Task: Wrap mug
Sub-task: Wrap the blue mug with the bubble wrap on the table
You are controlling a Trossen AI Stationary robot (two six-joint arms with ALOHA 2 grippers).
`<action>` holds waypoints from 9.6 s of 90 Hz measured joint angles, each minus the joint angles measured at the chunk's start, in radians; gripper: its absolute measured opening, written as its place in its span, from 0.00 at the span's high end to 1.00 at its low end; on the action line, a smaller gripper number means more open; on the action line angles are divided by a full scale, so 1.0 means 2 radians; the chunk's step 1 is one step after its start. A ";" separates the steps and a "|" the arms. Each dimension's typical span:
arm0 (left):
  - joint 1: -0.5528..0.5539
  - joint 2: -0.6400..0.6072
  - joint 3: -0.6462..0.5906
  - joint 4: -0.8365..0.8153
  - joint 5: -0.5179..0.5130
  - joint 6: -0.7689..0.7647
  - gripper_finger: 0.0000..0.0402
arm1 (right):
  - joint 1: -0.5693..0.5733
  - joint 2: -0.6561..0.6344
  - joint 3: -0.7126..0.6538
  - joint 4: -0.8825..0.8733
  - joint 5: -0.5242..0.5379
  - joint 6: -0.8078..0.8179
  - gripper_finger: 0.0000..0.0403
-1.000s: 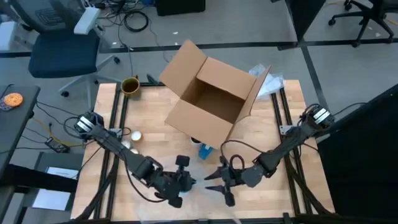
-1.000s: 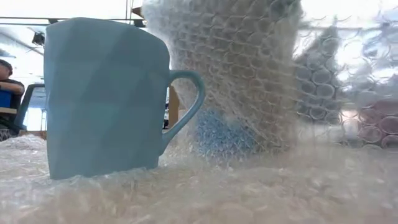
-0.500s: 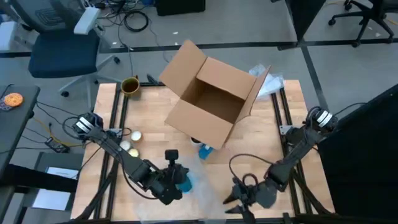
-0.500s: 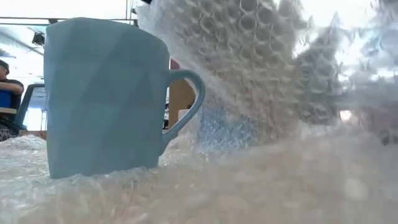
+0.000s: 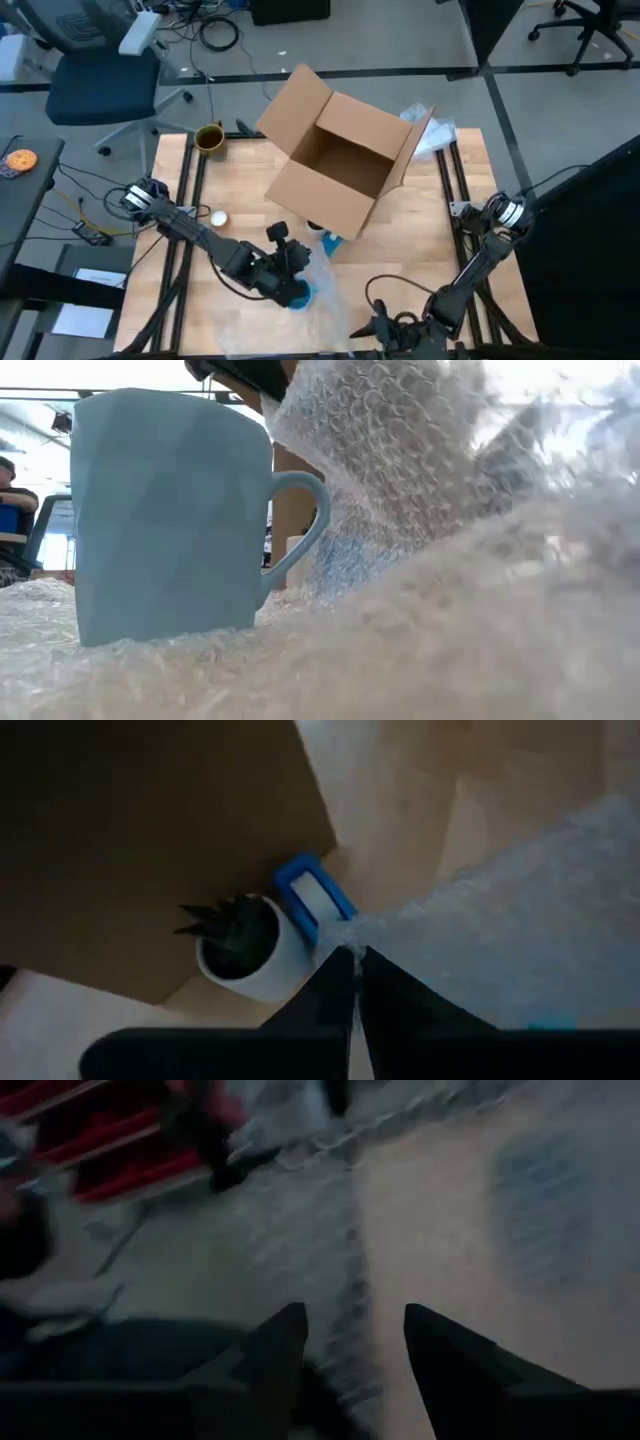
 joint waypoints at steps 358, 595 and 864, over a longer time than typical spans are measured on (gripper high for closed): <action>0.037 0.001 -0.004 0.029 0.003 0.016 1.00 | -0.069 -0.214 0.010 -0.376 -0.147 0.372 0.63; -0.143 0.004 -0.090 0.189 0.041 0.005 1.00 | -0.209 -0.132 0.010 -0.113 -0.236 -0.019 1.00; -0.065 0.063 -0.222 0.475 0.103 0.021 0.65 | -0.238 0.023 0.138 -0.354 -0.354 -0.055 1.00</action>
